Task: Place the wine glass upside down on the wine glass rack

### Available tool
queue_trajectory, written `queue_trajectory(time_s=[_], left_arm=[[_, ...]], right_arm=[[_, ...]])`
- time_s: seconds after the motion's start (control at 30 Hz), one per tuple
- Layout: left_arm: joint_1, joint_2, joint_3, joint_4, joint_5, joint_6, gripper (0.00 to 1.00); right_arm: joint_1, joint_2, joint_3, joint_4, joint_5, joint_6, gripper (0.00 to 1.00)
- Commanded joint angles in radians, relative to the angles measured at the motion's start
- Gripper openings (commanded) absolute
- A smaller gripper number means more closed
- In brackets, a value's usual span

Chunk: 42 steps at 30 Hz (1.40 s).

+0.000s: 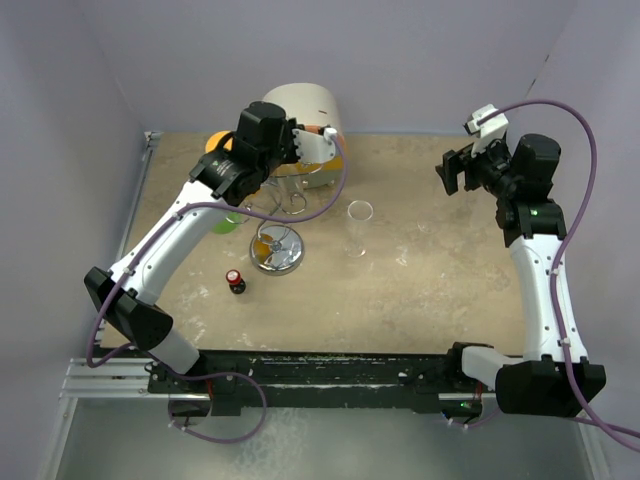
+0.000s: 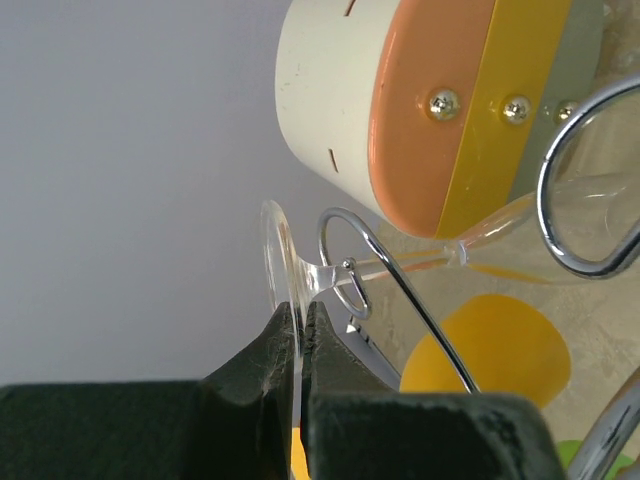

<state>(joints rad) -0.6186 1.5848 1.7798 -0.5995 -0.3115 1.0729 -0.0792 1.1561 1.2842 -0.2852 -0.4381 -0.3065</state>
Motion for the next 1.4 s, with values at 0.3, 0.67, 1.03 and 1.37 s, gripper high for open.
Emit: queue_trajectory(time_s=[0.3,0.67,1.03,1.37], left_arm=[[-0.024,0.050,0.114,-0.095,-0.128,-0.098,0.00],[-0.068,0.091,0.172,-0.129,-0.225,-0.110,0.00],[-0.075,0.130,0.229,-0.198,-0.266,-0.141,0.00],[-0.091,0.124,0.229,-0.221,-0.290,-0.145,0.06]], right_arm=[[-0.005,-0.021,-0.003,0.044,-0.025,0.009,0.84],[-0.006,-0.019,-0.005,0.044,-0.024,0.008,0.84],[-0.005,-0.016,-0.005,0.044,-0.025,0.009,0.84],[-0.007,-0.016,-0.009,0.045,-0.028,0.009,0.84]])
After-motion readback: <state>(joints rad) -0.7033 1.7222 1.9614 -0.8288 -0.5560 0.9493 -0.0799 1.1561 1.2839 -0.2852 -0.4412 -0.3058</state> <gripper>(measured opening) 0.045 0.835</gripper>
